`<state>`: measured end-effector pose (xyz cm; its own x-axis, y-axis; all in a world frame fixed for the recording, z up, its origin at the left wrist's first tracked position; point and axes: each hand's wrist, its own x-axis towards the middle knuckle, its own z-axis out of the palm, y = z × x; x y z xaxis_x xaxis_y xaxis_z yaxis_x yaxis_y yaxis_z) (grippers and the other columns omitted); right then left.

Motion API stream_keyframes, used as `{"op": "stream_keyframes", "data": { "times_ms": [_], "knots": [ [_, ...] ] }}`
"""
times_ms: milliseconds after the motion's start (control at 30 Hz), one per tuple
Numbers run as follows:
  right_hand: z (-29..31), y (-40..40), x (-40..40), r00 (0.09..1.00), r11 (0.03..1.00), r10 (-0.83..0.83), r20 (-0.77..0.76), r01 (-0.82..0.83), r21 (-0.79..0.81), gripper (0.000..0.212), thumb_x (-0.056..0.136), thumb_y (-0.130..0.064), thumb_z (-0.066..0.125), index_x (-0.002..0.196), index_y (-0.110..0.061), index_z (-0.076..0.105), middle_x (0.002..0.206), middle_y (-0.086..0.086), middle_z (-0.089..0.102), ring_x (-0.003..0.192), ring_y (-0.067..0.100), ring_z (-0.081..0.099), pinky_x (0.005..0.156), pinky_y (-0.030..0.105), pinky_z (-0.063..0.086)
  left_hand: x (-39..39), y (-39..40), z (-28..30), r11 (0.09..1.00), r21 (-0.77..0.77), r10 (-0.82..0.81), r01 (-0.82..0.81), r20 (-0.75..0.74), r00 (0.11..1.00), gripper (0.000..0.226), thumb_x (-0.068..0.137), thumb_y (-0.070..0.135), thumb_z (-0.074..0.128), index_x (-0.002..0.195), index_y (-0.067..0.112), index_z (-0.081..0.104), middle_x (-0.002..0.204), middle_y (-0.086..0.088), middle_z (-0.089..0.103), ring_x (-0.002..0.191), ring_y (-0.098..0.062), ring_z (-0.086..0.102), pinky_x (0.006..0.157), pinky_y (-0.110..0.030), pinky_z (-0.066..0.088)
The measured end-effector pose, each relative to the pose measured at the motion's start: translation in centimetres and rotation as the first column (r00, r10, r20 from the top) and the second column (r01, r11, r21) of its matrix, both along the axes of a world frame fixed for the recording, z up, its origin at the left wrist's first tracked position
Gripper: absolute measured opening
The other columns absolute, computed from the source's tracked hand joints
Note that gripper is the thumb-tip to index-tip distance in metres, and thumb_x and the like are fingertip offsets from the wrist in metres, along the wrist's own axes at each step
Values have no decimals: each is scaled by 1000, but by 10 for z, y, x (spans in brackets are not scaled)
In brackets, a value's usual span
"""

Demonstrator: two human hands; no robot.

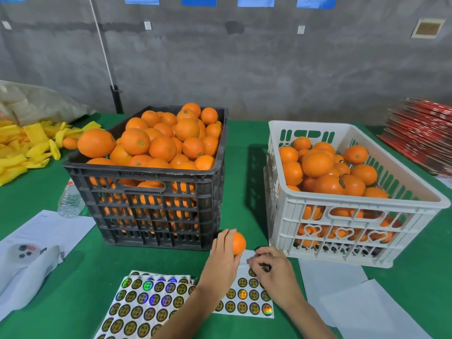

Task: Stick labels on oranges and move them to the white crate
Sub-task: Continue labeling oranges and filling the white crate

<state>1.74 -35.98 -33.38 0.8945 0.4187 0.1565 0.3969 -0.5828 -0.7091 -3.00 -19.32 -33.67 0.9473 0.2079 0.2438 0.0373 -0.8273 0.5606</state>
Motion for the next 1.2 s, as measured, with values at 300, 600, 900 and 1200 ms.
{"op": "stream_keyframes", "data": {
  "times_ms": [300,600,900,1200],
  "knots": [
    [70,22,4,951,980,-190,243,170,99,17,101,-23,59,99,-16,74,91,-4,71,78,12,67,72,30,55,2,-9,37,972,-231,41,-28,54,998,64,102,33,57,156,22,24,151,3,34,130,-17,50,107,-34,45],
    [183,49,27,864,980,-157,478,74,187,34,106,-36,48,122,-12,68,116,3,70,99,17,66,76,21,46,36,-14,173,996,-86,56,-28,335,941,62,104,11,48,160,12,21,164,-7,27,143,-30,41,113,-48,39],
    [254,15,81,745,916,-398,535,295,272,55,100,-15,61,150,-7,40,159,13,34,128,36,52,102,44,46,60,56,281,827,435,224,-357,327,918,47,93,12,52,139,22,46,138,-10,53,123,-38,51,103,-58,41],
    [242,-7,101,782,962,-273,560,222,160,42,102,-3,46,144,-7,54,162,5,36,143,24,41,115,32,33,55,158,293,744,377,648,-552,-203,734,54,99,15,52,151,12,40,154,-23,34,142,-48,32,115,-60,31]
  ]
}}
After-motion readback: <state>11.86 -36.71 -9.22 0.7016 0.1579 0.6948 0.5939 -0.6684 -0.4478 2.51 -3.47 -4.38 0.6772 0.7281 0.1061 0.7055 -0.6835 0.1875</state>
